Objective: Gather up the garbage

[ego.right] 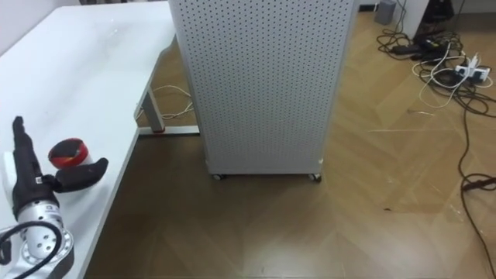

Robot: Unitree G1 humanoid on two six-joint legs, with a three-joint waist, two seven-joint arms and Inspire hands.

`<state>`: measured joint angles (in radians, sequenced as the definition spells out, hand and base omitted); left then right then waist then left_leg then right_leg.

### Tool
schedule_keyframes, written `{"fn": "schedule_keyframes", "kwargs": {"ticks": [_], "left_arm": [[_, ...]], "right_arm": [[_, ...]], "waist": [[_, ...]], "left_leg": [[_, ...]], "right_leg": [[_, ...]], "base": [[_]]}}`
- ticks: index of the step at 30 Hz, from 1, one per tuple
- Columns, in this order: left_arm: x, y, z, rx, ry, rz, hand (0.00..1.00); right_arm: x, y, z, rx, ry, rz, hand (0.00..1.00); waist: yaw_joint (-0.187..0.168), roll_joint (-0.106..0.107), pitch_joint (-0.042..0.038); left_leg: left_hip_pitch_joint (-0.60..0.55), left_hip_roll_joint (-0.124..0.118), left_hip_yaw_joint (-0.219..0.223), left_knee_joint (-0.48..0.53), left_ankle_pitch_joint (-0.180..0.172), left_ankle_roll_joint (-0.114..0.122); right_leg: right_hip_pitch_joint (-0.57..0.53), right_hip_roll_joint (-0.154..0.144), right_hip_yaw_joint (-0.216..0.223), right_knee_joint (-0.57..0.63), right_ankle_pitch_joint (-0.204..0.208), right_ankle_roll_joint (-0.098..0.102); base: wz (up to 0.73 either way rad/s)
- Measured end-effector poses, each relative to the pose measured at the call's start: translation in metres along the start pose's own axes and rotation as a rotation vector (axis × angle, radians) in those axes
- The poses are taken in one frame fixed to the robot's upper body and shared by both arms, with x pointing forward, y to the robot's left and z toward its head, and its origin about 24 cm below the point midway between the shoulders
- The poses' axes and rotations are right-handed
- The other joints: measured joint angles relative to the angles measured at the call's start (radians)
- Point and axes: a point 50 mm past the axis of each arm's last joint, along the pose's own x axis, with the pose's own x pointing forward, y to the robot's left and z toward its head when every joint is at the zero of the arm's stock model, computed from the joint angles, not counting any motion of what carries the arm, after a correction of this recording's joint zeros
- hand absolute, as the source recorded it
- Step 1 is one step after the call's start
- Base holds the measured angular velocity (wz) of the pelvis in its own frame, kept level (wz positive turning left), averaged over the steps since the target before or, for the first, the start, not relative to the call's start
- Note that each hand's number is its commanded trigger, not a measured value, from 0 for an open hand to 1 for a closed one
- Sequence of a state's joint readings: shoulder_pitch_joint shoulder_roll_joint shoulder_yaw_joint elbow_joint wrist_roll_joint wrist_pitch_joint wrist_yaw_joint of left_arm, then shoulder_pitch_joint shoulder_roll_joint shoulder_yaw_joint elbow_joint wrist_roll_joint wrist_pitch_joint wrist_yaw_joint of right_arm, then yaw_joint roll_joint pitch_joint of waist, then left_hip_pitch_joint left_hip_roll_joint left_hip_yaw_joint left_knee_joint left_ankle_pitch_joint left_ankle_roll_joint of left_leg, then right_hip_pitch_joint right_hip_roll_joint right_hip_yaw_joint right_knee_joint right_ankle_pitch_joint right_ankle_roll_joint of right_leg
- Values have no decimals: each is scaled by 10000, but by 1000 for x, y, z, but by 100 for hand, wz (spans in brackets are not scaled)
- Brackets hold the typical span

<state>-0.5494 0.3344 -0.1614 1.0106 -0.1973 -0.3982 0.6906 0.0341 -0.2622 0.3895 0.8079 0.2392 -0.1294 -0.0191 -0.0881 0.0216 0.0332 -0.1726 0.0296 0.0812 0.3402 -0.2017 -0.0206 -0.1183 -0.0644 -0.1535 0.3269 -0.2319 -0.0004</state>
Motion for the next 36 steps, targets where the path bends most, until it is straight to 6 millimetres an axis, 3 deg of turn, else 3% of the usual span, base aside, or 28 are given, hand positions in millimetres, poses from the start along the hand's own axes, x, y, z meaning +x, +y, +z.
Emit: {"fn": "schedule_keyframes", "kwargs": {"ticks": [5, 20, 21, 22, 23, 36], "left_arm": [[6, 3, 1, -640, 521, 513, 0], [12, 7, 0, -623, 818, 586, 0], [12, 6, 0, -613, 829, 531, 50], [12, 6, -1, -588, 853, 426, 82], [12, 6, -2, -540, 904, 326, 100], [20, 16, -1, -443, 893, 66, 100]], "right_arm": [[2, -3, 6, -221, -140, 2, 100], [5, 0, 11, -317, -265, 130, 100], [5, 1, 11, -323, -267, 136, 100], [5, 1, 11, -302, -257, 149, 100], [5, 3, 11, -274, -255, 174, 100], [7, 10, 13, -235, -209, 411, 100]], "waist": [[-69, 97, 170], [-266, 78, 190], [-270, 76, 191], [-275, 71, 197], [-292, 70, 207], [-433, 73, 248]], "left_leg": [[-174, 13, 3, 55, -5, 9], [-781, 53, 4, 399, -31, 55], [-781, 53, 4, 399, -35, 61], [-782, 58, 6, 399, -42, 72], [-793, 61, 5, 400, -49, 82], [-956, 88, 140, 422, -70, 119]], "right_leg": [[-177, 8, -11, 50, 4, 3], [-669, 29, 54, 184, 5, 2], [-669, 30, 57, 185, 5, 3], [-670, 36, 70, 184, 5, 2], [-682, 41, 77, 188, 5, 2], [-964, 54, 254, 373, 6, 3]], "base": [[0], [0], [0], [0], [0], [-2]]}}
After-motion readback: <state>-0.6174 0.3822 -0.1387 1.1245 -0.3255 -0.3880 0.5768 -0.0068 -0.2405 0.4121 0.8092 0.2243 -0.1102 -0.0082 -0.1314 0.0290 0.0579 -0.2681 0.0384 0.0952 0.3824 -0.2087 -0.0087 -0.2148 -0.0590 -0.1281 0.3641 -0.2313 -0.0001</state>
